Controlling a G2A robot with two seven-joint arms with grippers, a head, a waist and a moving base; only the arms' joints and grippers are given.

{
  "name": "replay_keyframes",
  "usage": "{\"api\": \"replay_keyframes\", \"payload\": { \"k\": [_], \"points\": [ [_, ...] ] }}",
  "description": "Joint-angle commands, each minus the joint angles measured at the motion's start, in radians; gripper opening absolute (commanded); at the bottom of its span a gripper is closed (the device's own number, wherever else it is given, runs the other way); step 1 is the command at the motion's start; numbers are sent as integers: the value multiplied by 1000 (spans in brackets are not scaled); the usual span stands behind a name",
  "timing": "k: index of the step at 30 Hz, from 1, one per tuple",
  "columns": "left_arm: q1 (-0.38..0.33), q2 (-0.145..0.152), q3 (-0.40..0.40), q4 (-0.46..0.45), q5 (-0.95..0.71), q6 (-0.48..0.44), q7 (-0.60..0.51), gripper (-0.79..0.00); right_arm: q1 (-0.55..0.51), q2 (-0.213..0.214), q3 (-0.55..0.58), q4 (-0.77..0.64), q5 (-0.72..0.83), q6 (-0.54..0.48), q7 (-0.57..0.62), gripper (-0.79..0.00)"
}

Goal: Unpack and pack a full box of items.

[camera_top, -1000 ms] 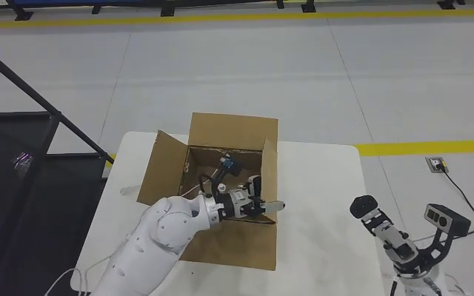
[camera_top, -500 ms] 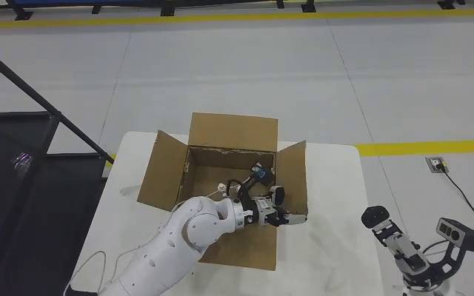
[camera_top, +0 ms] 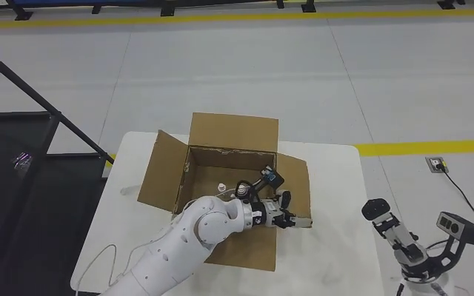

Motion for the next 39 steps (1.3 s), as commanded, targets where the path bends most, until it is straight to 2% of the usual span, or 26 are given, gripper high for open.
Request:
{"api": "replay_keyframes", "payload": {
  "k": [1,7,12,18,25,32,39],
  "points": [
    [7,4,-16,-22,13,6,-1,0,11,0,-2,-9,-39,9,-21,0],
    [78,41,-115,-185,96,36,-26,0,58,3,-12,-56,-174,54,-47,0],
    [177,85,-251,-350,144,52,-65,0,130,12,-35,-121,-331,173,-14,0],
    [325,134,-461,-519,162,53,-78,0,251,22,-108,-182,-484,312,49,0],
    [491,180,-765,-667,115,41,-107,0,440,28,-274,-178,-618,436,159,0],
    [661,209,-1068,-728,-16,-1,-115,0,666,22,-489,-80,-753,528,306,0],
    [774,221,-1239,-717,-106,-45,-84,0,878,-9,-759,79,-878,587,410,0]
  ]
}}
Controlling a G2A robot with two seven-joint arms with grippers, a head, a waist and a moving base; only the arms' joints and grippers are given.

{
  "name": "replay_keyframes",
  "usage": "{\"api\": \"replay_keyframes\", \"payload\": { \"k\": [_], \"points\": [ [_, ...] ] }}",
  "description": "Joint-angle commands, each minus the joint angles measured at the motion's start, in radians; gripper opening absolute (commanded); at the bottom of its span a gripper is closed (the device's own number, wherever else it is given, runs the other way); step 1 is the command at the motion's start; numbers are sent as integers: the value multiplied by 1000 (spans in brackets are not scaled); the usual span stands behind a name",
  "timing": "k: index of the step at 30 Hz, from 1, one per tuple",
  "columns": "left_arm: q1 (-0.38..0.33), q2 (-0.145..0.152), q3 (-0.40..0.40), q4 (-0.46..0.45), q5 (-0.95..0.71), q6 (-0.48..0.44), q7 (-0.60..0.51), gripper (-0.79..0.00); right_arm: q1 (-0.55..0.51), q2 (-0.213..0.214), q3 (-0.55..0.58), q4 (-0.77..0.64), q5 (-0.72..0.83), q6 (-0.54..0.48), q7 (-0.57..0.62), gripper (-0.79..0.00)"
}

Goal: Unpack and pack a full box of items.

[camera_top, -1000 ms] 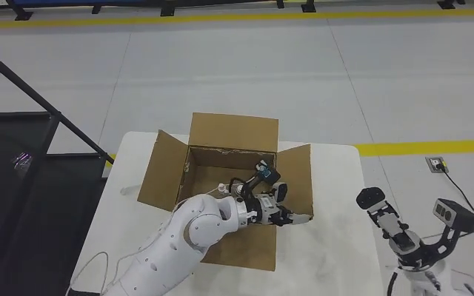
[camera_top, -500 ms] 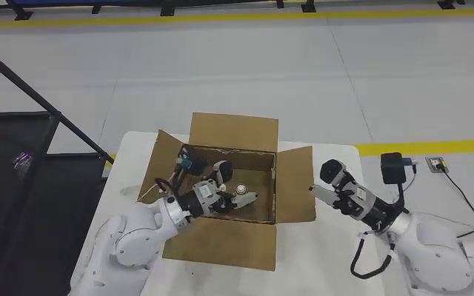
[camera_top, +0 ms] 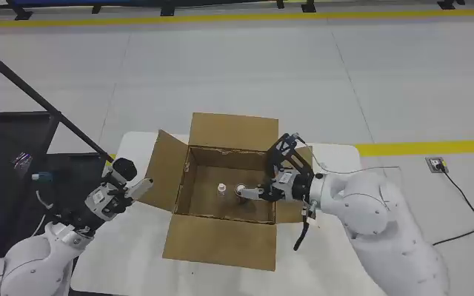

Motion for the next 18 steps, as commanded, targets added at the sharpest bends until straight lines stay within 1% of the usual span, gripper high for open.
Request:
{"api": "replay_keyframes", "payload": {
  "k": [1,5,10,13,15,18],
  "points": [
    [29,2,-38,6,-18,-14,8,0,61,-12,-86,56,-38,21,24,0],
    [82,5,-89,22,-43,-32,26,0,159,-46,-237,168,-100,69,55,0],
    [127,7,-122,43,-63,-52,46,0,258,-99,-400,326,-190,145,40,0],
    [144,8,-125,55,-73,-63,52,0,306,-133,-479,422,-264,192,-2,0],
    [152,9,-127,64,-72,-40,57,0,330,-154,-520,483,-284,187,-13,0],
    [152,9,-127,64,-72,-40,57,0,363,-183,-556,576,-286,185,-29,0]
  ]
}}
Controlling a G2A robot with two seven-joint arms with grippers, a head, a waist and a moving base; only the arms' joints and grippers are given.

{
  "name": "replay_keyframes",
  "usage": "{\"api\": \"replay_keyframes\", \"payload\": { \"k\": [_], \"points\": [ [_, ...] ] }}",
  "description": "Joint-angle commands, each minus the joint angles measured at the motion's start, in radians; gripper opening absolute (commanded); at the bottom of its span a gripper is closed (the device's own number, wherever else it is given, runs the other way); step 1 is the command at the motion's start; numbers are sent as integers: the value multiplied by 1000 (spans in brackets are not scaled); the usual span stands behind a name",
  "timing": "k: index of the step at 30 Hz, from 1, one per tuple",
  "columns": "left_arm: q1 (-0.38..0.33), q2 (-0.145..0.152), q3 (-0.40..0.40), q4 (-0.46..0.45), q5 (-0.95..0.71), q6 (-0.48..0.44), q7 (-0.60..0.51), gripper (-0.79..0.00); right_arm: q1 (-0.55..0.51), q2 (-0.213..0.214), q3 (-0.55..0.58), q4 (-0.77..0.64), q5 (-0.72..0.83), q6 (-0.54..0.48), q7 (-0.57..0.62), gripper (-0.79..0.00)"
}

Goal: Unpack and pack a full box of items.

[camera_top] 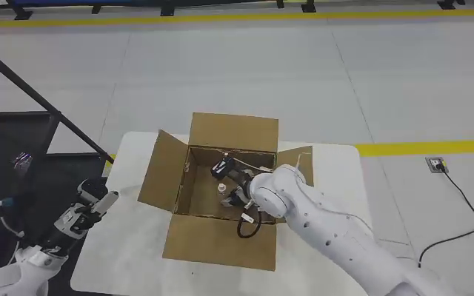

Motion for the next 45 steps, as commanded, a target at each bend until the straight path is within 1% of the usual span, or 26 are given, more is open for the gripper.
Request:
{"api": "replay_keyframes", "payload": {
  "k": [1,4,8,9,10,11,12,14,16,17,18,21,25,28,30,35,39,43,45],
  "points": [
    [0,0,0,0,0,-1,0,0,19,-17,-20,64,-11,5,-14,0],
    [0,0,0,0,0,-1,0,0,37,-42,-35,135,4,2,-44,0],
    [0,0,0,0,0,-1,0,0,53,-70,-51,211,12,5,-52,0],
    [0,0,0,0,0,-1,0,0,55,-76,-53,228,17,2,-53,-86],
    [0,0,0,0,0,-1,0,0,59,-81,-56,243,19,-1,-54,-197],
    [0,0,0,0,0,-1,0,0,60,-87,-57,258,22,-3,-57,-342],
    [0,0,0,0,0,-1,0,0,62,-92,-58,271,25,-6,-60,-413],
    [0,0,0,0,0,-1,0,0,64,-100,-60,296,25,-7,-64,-465],
    [0,0,0,0,0,-1,0,0,66,-108,-58,315,30,-13,-68,-570],
    [0,0,0,0,0,-1,0,0,66,-111,-56,323,34,-17,-69,-711],
    [0,0,0,0,0,-1,0,0,66,-113,-54,326,38,-24,-70,-785],
    [0,0,0,0,0,-1,0,0,64,-116,-46,331,40,-46,-66,-785],
    [0,0,0,0,0,-1,0,0,58,-110,-24,308,27,-45,-59,-785],
    [0,0,0,0,0,-1,0,0,45,-95,13,250,20,-41,-56,-785],
    [0,0,0,0,0,-1,0,0,28,-79,51,184,17,-36,-46,-785],
    [0,0,0,0,0,-1,0,0,-40,-22,159,-49,-69,24,67,-785],
    [0,0,0,0,0,-1,0,0,-132,27,275,-297,-165,74,172,-785],
    [0,0,0,0,0,-1,0,0,-268,71,421,-575,-266,109,211,-785],
    [0,0,0,0,0,-1,0,0,-333,94,526,-649,-316,88,190,-785]
  ]
}}
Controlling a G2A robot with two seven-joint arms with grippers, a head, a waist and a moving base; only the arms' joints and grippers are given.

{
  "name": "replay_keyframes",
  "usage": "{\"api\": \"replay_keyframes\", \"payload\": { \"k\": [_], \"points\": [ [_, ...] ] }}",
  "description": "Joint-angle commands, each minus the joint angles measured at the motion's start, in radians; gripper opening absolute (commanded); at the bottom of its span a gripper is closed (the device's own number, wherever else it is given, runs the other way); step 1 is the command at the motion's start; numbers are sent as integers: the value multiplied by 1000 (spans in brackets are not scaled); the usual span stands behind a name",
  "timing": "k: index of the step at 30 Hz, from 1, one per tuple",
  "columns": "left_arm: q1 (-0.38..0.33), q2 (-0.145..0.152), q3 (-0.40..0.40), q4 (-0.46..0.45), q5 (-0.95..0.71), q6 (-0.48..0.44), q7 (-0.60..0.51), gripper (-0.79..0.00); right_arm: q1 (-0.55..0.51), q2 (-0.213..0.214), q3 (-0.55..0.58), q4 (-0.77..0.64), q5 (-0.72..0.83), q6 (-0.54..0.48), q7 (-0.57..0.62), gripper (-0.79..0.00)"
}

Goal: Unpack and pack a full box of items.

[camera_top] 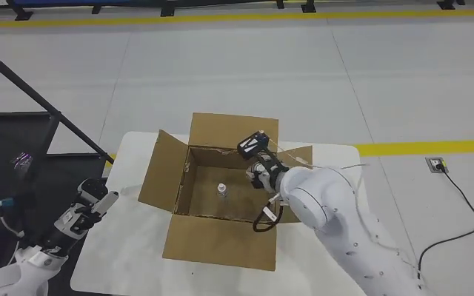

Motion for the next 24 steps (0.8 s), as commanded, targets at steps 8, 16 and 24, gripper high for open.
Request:
{"api": "replay_keyframes", "payload": {
  "k": [8,16,24],
  "points": [
    [0,0,0,0,0,0,0,0,-217,49,329,-249,-91,6,-14,-785],
    [0,0,0,0,0,0,0,0,-314,67,491,-150,-98,-3,-37,-785],
    [0,0,0,0,0,0,0,0,-316,76,537,96,-22,-59,-62,-785]
  ]
}}
